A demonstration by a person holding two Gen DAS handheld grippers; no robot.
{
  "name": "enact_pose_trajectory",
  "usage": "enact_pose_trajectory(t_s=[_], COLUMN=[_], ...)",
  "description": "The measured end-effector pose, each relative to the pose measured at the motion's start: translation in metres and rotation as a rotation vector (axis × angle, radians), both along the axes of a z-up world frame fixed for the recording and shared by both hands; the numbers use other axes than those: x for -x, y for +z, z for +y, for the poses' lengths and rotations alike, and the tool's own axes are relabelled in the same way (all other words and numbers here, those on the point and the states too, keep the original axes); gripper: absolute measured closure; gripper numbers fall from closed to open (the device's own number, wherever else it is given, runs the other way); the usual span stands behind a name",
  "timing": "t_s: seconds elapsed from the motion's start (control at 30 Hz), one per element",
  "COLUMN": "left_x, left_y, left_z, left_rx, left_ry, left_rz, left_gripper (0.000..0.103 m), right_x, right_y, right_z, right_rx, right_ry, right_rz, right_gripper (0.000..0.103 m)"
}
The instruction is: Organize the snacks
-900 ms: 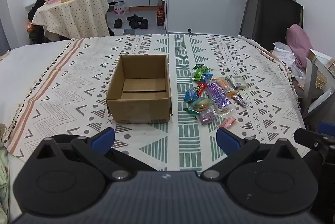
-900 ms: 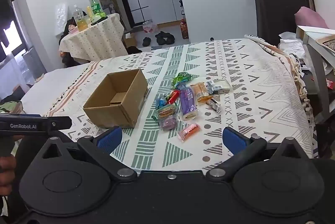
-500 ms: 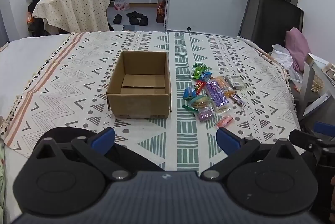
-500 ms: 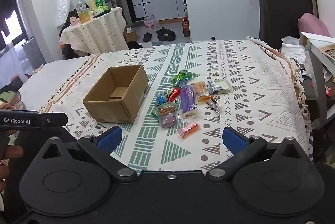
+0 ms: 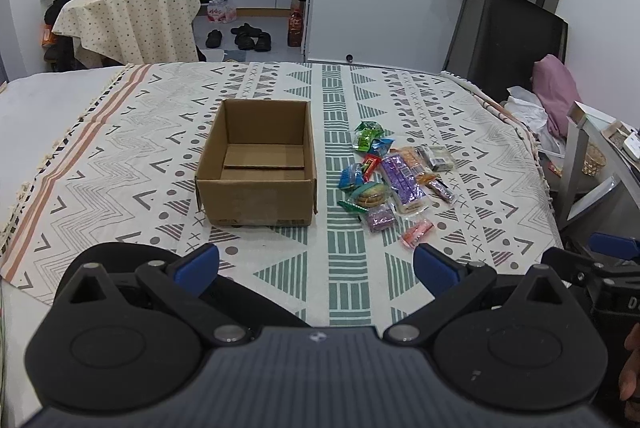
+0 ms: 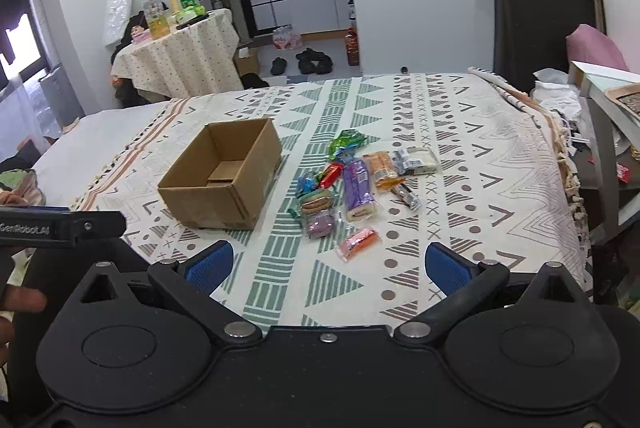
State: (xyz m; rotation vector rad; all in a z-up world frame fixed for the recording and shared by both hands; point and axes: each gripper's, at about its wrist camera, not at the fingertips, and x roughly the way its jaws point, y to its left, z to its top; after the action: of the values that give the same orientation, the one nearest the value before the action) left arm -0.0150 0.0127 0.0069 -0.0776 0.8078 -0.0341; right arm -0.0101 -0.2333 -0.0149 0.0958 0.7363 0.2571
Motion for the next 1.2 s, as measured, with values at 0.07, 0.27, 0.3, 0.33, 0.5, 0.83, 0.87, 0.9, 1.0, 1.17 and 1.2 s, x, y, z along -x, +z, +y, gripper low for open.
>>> enact_pose_trajectory(t_s=[0.07, 0.27, 0.3, 0.33, 0.5, 0.83, 0.87, 0.9, 1.0, 1.17, 1.2], left_x=[0.0006, 0.0013, 0.0012, 0.0013, 0.0023, 0.0039, 0.0040, 0.0040, 0.0038, 0.0034, 0.0037], left_y=[0.0001, 0.0015, 0.0016, 0.0016, 0.0038, 0.0048, 0.0052, 0.0052, 0.0053, 0.0064, 0.0061], left_z=[-0.0010, 0.0017, 0.0017, 0.0020, 0.0010, -0.0012, -0.0012, -0.0012, -0.0011, -0.0010, -0.0009], left_rx=[0.002, -0.002, -0.003, -0.003, 0.000, 0.003, 0.003, 0.004, 0.004, 0.006, 0.007], left_ry=[-0.007, -0.002, -0.003, -0.004, -0.010, -0.016, -0.015, -0.016, -0.014, -0.013, -0.013], left_rz=[0.000, 0.002, 0.002, 0.002, -0.007, -0.008, -0.009, -0.009, -0.008, -0.005, -0.006], left_gripper=[0.000, 0.000, 0.000, 0.000, 0.000, 0.000, 0.000, 0.000, 0.000, 0.000, 0.000], right_x=[-0.0005, 0.0019, 0.0022, 0.0022, 0.0034, 0.0018, 0.0018, 0.0018, 0.0013, 0.0013, 0.0012], right_y=[-0.0008, 0.0018, 0.0026, 0.0033, 0.0050, 0.0060, 0.0058, 0.0058, 0.0065, 0.0069, 0.0068], right_z=[-0.0008, -0.0013, -0.0015, -0.0014, 0.0007, 0.0015, 0.0015, 0.0013, 0.0014, 0.0005, 0.0006], right_rx=[0.009, -0.001, -0.001, 0.001, -0.002, 0.001, 0.001, -0.001, 0.000, 0.000, 0.000], right_ry=[-0.010, 0.005, 0.005, 0.006, 0.017, 0.018, 0.016, 0.014, 0.010, 0.015, 0.015], right_rz=[0.003, -0.001, -0.003, -0.004, -0.010, -0.011, -0.010, -0.009, -0.009, -0.011, -0.010], right_gripper=[0.000, 0.000, 0.000, 0.000, 0.000, 0.000, 0.000, 0.000, 0.000, 0.000, 0.000])
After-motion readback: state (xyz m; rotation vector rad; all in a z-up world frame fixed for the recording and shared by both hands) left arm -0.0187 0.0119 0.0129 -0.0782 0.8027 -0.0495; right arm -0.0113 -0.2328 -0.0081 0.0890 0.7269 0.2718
